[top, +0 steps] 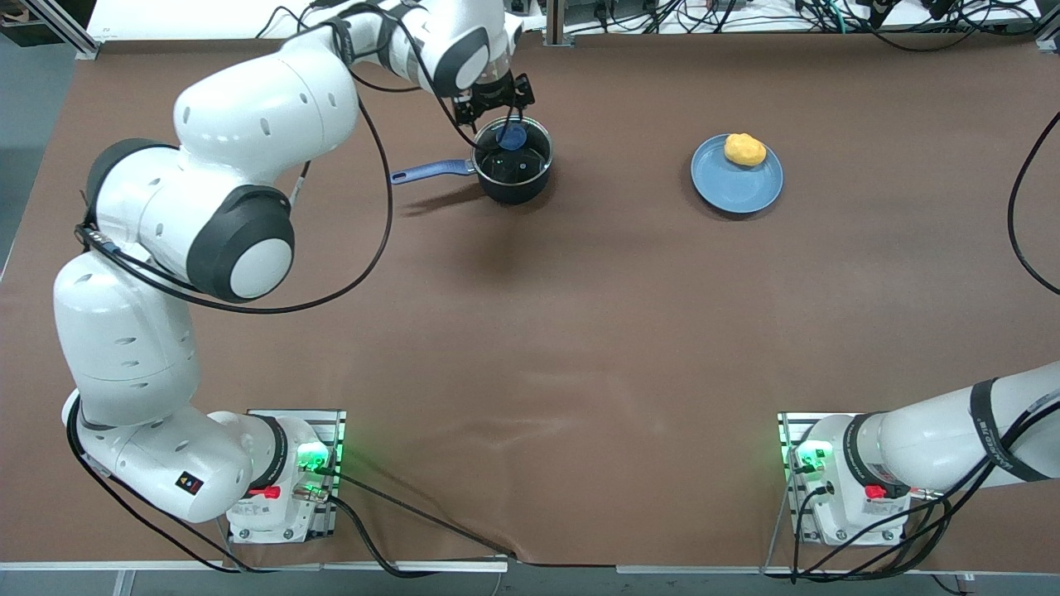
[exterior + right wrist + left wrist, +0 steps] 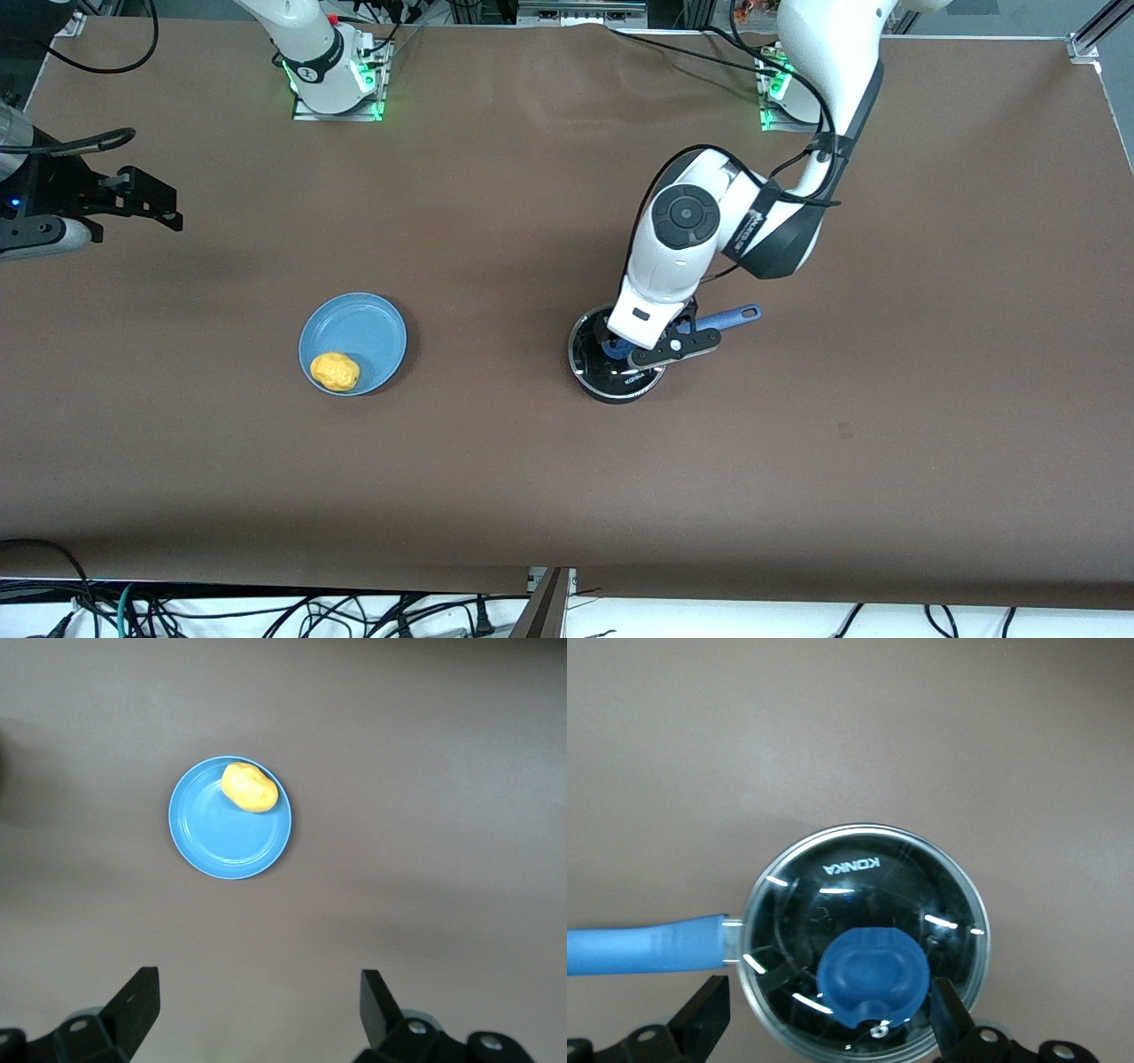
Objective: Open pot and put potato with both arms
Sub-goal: 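Lower the left gripper onto the blue lid knob and grasp it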
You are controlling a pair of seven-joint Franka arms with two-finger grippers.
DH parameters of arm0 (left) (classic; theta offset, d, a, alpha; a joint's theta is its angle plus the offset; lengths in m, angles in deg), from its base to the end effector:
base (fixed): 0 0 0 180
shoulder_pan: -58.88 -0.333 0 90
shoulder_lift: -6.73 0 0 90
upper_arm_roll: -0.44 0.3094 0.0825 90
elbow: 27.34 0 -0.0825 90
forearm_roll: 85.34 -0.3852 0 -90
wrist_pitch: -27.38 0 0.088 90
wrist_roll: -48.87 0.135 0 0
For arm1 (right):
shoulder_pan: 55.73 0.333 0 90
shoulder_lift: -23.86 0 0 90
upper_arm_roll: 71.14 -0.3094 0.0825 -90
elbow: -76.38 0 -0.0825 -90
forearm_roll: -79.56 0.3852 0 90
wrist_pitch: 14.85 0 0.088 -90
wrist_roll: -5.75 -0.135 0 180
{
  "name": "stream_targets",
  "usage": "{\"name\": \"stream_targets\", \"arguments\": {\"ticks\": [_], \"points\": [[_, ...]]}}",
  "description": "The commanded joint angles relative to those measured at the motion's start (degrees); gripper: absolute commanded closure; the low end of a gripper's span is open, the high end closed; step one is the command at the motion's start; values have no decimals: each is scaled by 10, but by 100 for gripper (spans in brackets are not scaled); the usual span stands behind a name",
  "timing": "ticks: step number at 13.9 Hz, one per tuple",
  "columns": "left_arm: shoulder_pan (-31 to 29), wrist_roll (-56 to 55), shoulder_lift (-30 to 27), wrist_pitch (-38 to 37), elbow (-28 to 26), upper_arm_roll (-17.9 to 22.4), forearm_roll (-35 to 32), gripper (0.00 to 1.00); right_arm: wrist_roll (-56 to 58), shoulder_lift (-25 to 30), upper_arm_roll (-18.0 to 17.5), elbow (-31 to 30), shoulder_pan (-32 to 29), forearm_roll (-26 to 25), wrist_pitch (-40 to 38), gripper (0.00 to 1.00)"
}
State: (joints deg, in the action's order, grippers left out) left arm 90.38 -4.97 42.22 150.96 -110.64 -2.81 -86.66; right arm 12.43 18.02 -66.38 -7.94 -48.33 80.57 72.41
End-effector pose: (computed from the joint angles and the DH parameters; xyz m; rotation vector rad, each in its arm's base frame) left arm 0.5986 -0.4057 0.2972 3.0298 0.5094 0.0794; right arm 0.5791 0.0314 0.5747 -3.1193 -0.2552 0.0781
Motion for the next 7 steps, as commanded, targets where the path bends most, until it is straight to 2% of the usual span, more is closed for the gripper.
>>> {"name": "stream_targets", "arguments": {"ticks": [1,7], "points": [[19,-37,24,13,24,8,-18,0,-2,-11,-1,8,-7,5,-8,0],[32,-75,51,16,36,7,-72,0,-1,-55,-3,8,-5,7,1,0]]}}
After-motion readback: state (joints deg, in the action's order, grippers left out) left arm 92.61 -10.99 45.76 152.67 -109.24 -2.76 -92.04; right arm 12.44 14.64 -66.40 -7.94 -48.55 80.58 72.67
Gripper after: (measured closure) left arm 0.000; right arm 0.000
